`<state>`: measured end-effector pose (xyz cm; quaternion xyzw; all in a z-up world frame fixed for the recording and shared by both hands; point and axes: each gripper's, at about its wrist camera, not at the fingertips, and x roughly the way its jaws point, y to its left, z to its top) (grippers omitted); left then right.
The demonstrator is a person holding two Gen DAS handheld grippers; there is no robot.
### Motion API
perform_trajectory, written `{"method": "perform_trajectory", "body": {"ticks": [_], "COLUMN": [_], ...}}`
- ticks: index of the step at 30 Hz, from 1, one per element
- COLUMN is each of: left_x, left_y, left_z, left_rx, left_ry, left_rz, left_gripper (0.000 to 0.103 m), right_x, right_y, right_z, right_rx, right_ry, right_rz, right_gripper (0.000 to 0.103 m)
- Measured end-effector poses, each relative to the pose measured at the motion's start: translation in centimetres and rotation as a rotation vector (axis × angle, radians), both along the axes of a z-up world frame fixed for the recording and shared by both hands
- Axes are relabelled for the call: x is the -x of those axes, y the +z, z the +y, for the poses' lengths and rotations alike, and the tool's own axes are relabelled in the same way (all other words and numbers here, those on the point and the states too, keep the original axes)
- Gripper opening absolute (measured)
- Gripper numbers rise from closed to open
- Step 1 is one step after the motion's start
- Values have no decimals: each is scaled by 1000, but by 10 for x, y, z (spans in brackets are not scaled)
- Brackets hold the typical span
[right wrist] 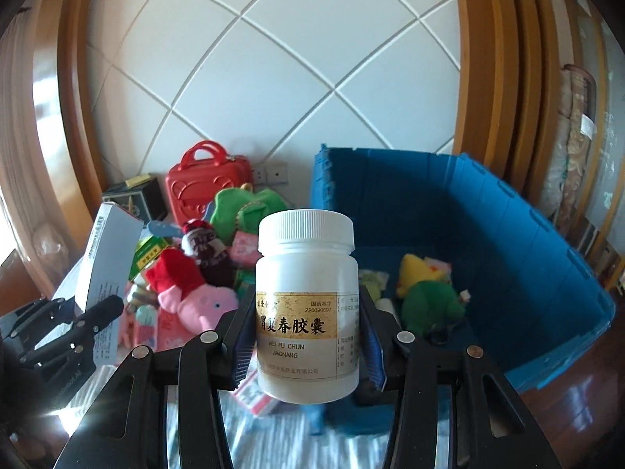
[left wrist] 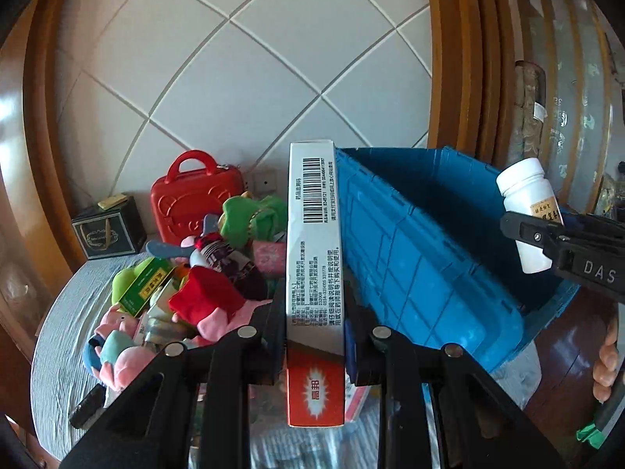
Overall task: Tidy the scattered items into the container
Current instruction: 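Lift the medicine box and pill bottle and carry both over the bin, then open both grippers to drop the box and bottle into the bin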
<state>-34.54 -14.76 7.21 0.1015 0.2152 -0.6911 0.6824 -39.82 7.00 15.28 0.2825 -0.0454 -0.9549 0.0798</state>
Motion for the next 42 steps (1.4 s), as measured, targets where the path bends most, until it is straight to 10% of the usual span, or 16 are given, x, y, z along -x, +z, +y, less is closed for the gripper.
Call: {"method": "perform_trajectory", "body": {"ticks": [11, 25, 31, 42], "left_x": [138, 208, 210, 202], "left_y": [88, 22, 17, 25], "left_z": [-127, -229, -238, -231], "left_rx": [-85, -440, -484, -458], "left_ry": [-5, -56, -43, -3], "left_rz": [95, 6, 14, 2], "left_gripper": [23, 23, 24, 58], "right_x": [95, 168, 183, 189], "right_y": [17, -55, -62, -64], "right_z": [162, 194, 184, 175], "right_rx": [-73, -103, -98, -104], "right_ry": [24, 78, 121, 121], "right_rz": [-10, -280, -318, -322], "right_gripper": [46, 46, 46, 48]}}
